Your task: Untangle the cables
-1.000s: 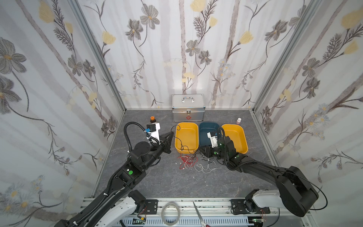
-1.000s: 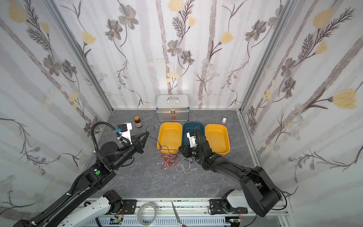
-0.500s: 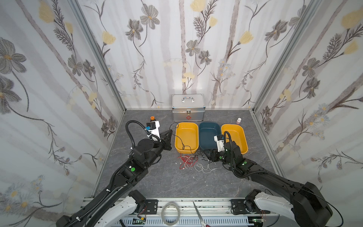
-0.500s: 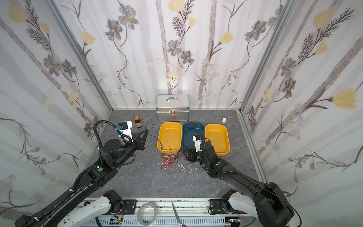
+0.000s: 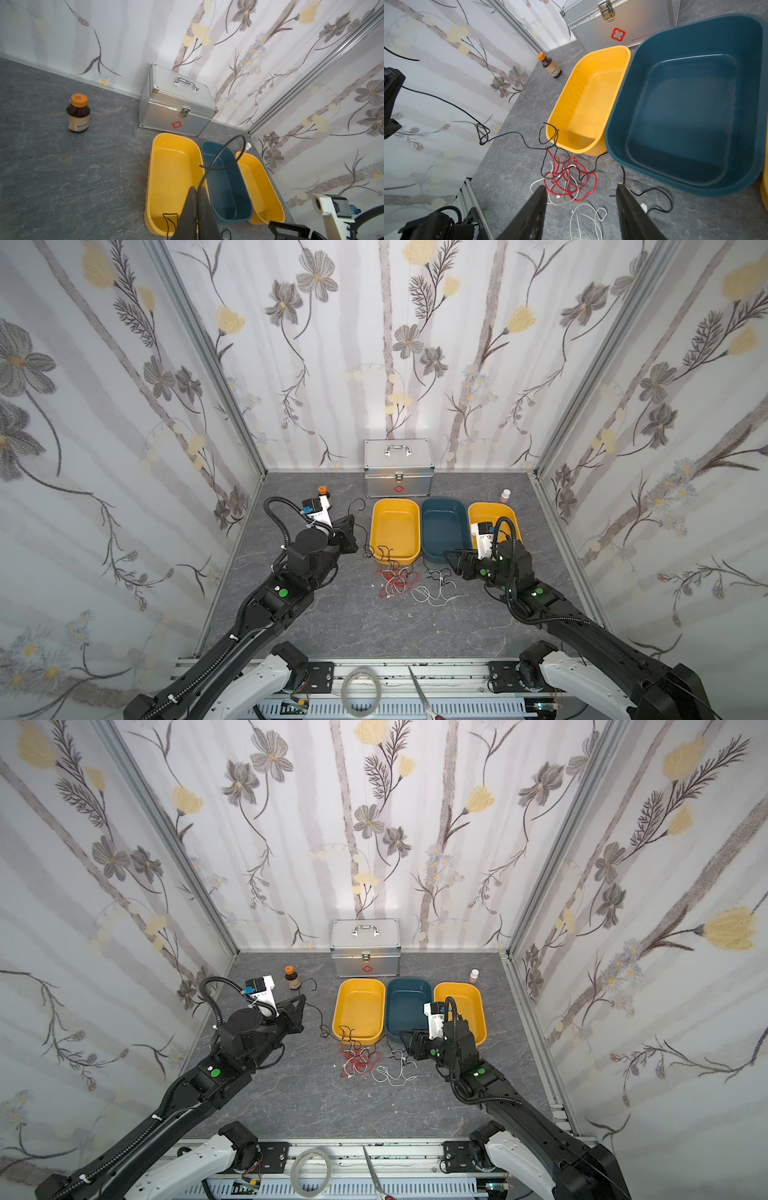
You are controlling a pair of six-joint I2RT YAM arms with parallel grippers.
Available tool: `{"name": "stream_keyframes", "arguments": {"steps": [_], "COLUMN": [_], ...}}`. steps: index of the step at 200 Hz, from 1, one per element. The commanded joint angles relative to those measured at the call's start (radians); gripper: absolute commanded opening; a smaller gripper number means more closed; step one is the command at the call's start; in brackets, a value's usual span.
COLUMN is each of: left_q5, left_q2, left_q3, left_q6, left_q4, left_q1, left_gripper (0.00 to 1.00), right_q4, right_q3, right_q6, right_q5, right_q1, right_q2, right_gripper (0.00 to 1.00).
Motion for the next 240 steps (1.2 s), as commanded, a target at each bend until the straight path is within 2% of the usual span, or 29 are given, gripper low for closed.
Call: {"name": "stream_keyframes", "arguments": {"steps": [1, 22, 51, 94, 140, 165, 210, 240], "left_q5": [-0.012, -0.005, 0.004, 0.014, 0.034, 0.038, 0.038, 0.031], "left_q2": [-0.007, -0.005, -0.005, -0.017, -0.017, -0.016, -0.018, -0.026], "left_q3": [-0.006, -0.01, -0.017, -0.023, -0.024, -0.027, -0.025, -0.025], "left_q6": [-0.031, -0.036, -0.048, -0.055, -0.057, -0.061, -0.059, -0.056], "left_q4": [0.004, 0.01, 0.017, 0.021, 0.036, 0.045, 0.048, 0.047], "left_q1": [0.007, 0.012, 0.013, 0.015, 0.016, 0.016, 0.017, 0.017], "left_gripper": [0.0, 0.0, 0.0, 0.0, 0.0, 0.0, 0.0, 0.0], "right_q4": [0.017, 0.062, 0.152, 0.264, 0.221, 0.151, 0.092, 0.083], "right_q3": [-0.008, -0.007, 0.017, 0.143, 0.328, 0.397, 0.463, 0.457], "right_q6": [-0.017, -0.016, -0.008, 0.002, -0.034, -0.049, -0.057, -0.056], "right_q5": [-0.074, -0.137, -0.133, -0.12, -0.08, -0.02, 0.034, 0.068], "right_q1": [-0.003, 0.018, 0.107, 0.212, 0.257, 0.298, 0.329, 0.337], "right_q2": [0.005, 0.056, 0.171, 0.388, 0.614, 0.716, 0.813, 0.844], "right_gripper": [0.54, 0.48, 0.45, 0.44, 0.45, 0.45, 0.45, 0.37]}}
